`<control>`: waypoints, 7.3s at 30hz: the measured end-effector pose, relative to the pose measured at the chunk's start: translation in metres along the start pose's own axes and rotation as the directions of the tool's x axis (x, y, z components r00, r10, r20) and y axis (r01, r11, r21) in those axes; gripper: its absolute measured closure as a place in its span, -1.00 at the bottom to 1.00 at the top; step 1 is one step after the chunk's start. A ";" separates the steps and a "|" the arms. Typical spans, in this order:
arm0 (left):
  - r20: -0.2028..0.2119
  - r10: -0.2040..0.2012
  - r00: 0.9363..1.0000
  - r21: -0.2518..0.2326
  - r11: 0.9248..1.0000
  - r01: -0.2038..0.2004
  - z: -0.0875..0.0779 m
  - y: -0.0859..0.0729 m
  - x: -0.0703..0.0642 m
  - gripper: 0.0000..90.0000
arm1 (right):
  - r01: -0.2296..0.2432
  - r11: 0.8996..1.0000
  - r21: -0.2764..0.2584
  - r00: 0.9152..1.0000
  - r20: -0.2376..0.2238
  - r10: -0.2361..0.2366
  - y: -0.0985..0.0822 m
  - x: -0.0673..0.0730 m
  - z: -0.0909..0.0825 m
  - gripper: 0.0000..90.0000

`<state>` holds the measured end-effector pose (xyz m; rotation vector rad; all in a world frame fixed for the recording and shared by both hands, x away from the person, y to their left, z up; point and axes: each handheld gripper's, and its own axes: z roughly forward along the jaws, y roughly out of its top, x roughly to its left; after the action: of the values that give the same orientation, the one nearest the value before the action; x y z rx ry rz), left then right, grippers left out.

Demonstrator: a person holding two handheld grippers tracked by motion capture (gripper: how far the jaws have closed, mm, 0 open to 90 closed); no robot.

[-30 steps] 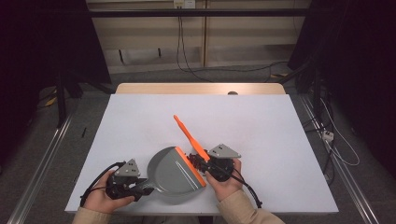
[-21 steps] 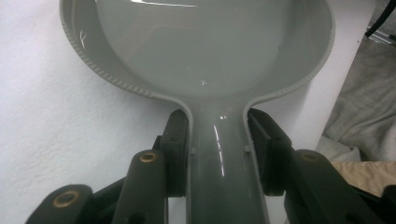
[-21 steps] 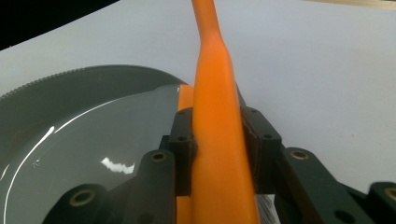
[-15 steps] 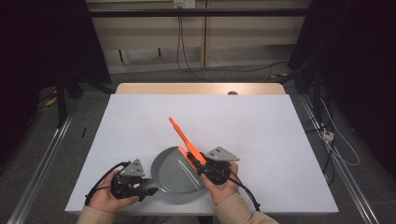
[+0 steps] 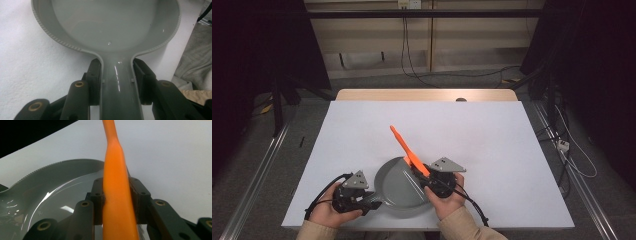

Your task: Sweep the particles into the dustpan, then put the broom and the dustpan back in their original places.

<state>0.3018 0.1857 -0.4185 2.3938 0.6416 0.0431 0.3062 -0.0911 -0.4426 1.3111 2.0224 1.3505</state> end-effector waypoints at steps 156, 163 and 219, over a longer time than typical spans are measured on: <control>-0.426 -0.470 0.773 -0.239 0.883 0.405 0.011 -0.009 0.083 0.41 | 0.042 0.989 -0.142 0.998 0.058 -0.034 0.016 -0.090 -0.052 0.57; -0.417 -0.454 0.787 -0.249 0.890 0.382 0.009 -0.006 0.075 0.21 | 0.040 0.989 -0.143 0.998 0.054 -0.032 0.015 -0.090 -0.052 0.57; -0.281 -0.296 0.913 -0.412 0.896 0.164 -0.010 0.005 0.046 -0.82 | -0.027 0.993 -0.118 0.992 0.118 0.041 0.005 -0.128 -0.056 0.57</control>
<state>0.3426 0.2087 -0.4137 1.9306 0.9813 0.4448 0.3318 -0.2277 -0.4346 1.3463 1.8223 1.3483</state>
